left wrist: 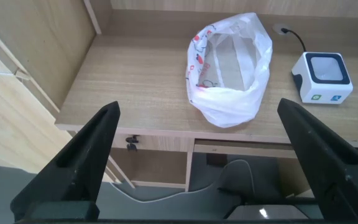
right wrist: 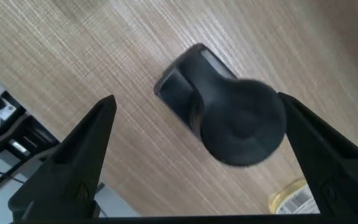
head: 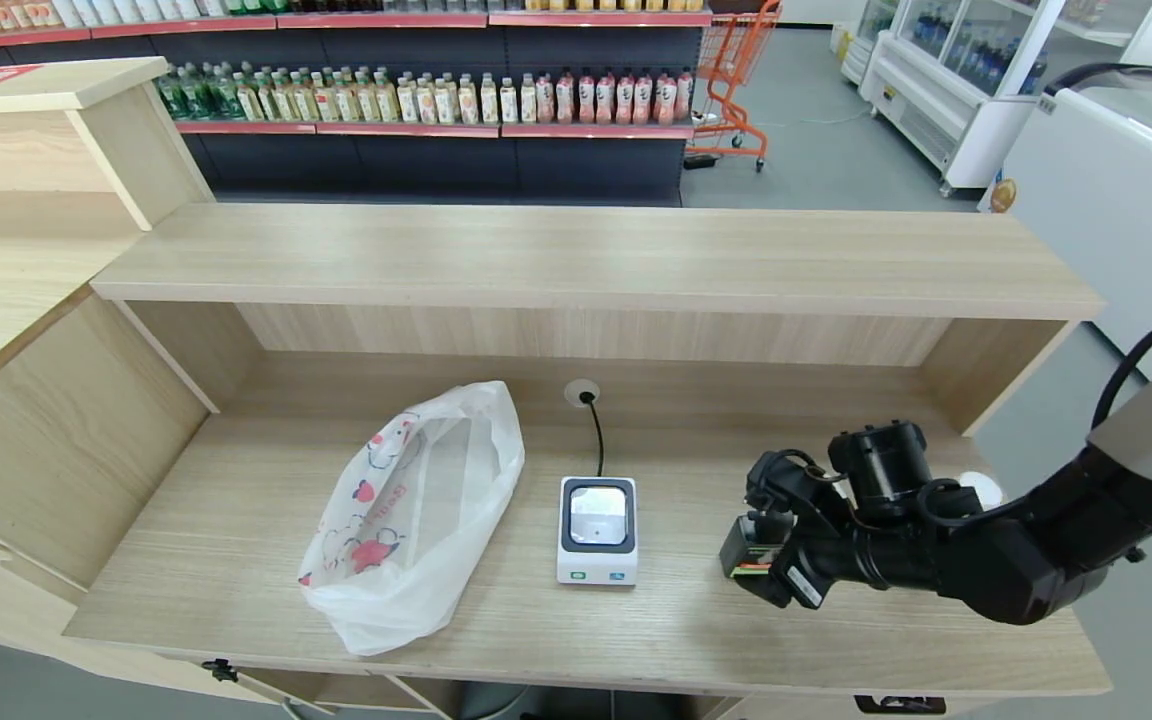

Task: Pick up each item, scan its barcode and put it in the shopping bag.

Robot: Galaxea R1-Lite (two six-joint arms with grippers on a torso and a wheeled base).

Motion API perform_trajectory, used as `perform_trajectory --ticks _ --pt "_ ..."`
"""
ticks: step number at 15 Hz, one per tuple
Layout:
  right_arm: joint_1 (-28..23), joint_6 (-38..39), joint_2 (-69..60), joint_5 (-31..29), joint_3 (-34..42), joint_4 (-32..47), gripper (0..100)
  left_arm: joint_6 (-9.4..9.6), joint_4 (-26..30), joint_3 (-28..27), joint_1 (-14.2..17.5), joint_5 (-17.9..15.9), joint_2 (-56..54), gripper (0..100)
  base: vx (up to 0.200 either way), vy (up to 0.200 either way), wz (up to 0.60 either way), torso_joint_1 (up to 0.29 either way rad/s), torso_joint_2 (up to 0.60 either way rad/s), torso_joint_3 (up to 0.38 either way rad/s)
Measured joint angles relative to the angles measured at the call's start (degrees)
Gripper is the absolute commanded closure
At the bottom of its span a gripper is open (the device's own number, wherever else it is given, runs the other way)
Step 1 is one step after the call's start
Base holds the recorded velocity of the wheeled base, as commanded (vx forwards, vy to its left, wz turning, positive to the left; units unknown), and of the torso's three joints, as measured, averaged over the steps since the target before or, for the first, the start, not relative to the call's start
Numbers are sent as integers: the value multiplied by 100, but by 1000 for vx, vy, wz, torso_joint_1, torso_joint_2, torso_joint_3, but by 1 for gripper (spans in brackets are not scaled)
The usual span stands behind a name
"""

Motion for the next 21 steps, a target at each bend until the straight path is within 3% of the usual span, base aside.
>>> perform_trajectory --ticks 4,5,12,16,18,21 --pt "22 -430 301 17 -146 -90 0 0 0 0 0 0 -2 0 0 0 0 0 0 0" --pt "37 -435 352 30 -184 -90 100 0 0 0 0 0 -2 0 0 0 0 0 0 0" --pt "100 -301 345 26 -121 -165 100 0 0 0 0 0 -2 0 0 0 0 0 0 0" --pt "59 1209 -408 -10 111 -304 100 0 0 0 0 0 -2 0 0 0 0 0 0 0" --pt "-199 1629 -1169 -35 245 -222 100 0 0 0 2 0 -2 0 0 0 0 0 0 0" --pt "-691 1374 -2459 -46 731 -165 100 0 0 0 5 0 0 0 0 0 0 0 0 0"
